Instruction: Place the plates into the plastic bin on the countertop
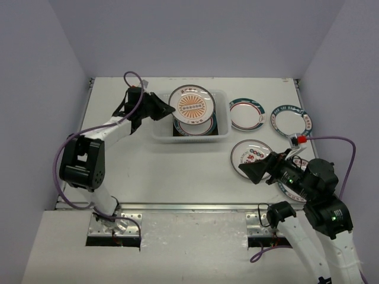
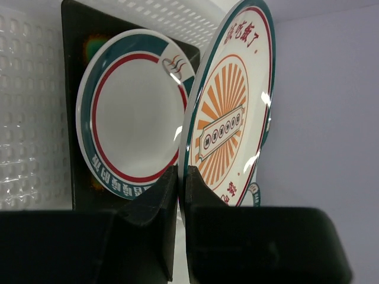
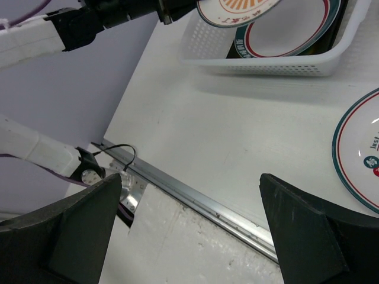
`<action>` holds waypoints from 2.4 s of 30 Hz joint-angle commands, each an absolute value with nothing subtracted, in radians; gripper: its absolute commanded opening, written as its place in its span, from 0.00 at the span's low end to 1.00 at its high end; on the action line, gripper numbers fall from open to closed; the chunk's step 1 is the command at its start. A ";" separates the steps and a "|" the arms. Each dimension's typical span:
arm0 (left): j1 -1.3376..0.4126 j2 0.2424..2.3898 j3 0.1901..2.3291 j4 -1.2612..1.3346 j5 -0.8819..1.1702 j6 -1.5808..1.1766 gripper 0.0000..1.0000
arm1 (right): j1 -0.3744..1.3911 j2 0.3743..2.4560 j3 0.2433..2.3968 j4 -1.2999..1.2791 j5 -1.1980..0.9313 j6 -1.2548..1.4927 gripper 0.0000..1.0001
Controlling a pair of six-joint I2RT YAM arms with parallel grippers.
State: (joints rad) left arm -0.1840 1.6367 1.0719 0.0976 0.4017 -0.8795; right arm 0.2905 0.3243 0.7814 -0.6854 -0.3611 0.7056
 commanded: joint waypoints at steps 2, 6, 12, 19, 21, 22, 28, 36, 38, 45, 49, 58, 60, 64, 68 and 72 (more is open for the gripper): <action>-0.207 1.758 1.207 0.168 0.394 -0.863 0.00 | 0.288 0.304 0.841 -0.719 -0.322 0.675 0.99; -0.229 1.803 1.270 0.088 0.317 -0.826 0.00 | 0.288 0.317 0.861 -0.742 -0.313 0.654 0.99; -0.253 1.811 1.276 0.051 0.292 -0.783 0.19 | 0.288 0.331 0.860 -0.740 -0.300 0.644 0.99; -0.309 1.823 1.295 -0.025 0.219 -0.736 0.37 | 0.289 0.342 0.858 -0.734 -0.301 0.638 0.99; -0.333 1.817 1.321 -0.093 0.143 -0.706 0.46 | 0.288 0.342 0.861 -0.733 -0.298 0.633 0.99; -0.349 1.818 1.351 -0.145 0.116 -0.680 0.52 | 0.288 0.342 0.862 -0.734 -0.298 0.632 0.99; -0.398 1.792 1.439 -0.307 -0.075 -0.615 0.61 | 0.288 0.348 0.865 -0.735 -0.308 0.630 0.99; -0.480 1.557 1.525 -0.387 -0.238 -0.533 1.00 | 0.288 0.358 0.867 -0.736 -0.311 0.617 0.99; -0.480 1.531 1.523 -0.387 -0.225 -0.528 1.00 | 0.288 0.359 0.864 -0.734 -0.312 0.617 0.99; -0.560 1.316 1.265 -0.296 -0.103 -0.577 1.00 | 0.288 0.358 0.859 -0.738 -0.308 0.606 0.99; -0.750 1.240 0.992 -0.159 -0.112 -0.677 1.00 | 0.288 0.347 0.876 -0.760 -0.328 0.583 0.99; -0.997 1.439 0.697 0.344 -0.049 -0.845 1.00 | 0.288 0.258 0.837 -0.871 -0.250 0.558 0.99; -1.012 1.557 0.695 0.486 -0.018 -0.897 1.00 | 0.289 0.242 0.841 -0.913 -0.233 0.572 0.99; -1.023 1.730 0.722 0.658 -0.006 -0.995 1.00 | 0.288 0.197 0.825 -0.941 -0.218 0.596 0.99; -1.020 1.871 0.810 0.686 -0.029 -1.074 1.00 | 0.288 0.169 0.812 -0.953 -0.210 0.618 0.99; -1.017 1.968 0.956 0.530 -0.162 -1.114 1.00 | 0.290 0.162 0.801 -0.951 -0.219 0.620 0.99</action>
